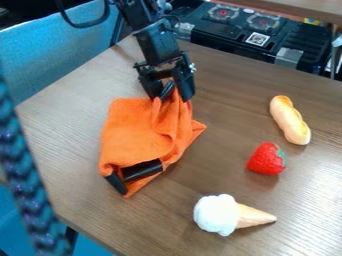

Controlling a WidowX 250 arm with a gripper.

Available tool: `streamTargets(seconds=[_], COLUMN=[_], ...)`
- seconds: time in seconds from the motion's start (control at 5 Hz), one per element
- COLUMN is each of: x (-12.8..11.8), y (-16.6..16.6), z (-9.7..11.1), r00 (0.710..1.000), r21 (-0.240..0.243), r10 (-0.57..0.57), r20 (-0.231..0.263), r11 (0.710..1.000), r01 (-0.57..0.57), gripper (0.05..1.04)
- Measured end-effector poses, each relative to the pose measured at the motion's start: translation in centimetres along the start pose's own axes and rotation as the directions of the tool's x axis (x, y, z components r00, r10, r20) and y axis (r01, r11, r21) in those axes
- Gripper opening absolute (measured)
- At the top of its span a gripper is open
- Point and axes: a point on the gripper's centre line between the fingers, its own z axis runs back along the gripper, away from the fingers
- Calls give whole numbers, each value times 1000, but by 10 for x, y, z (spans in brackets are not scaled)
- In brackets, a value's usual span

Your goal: Fold from bottom left to top right

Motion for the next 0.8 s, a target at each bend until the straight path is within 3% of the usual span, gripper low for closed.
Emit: streamTargets(seconds=[0.2,0.4,0.6,0.8], x=[1,0,0,1], y=[-12,-15,-24,-27], z=[2,14,23,27], r00=[994,989,987,985], r21=[-101,-169,-214,-231], r10=[-103,-129,-141,-149], r20=[35,71,82,91], r11=[989,976,964,959], r01=[107,139,156,166], gripper=[999,999,999,999])
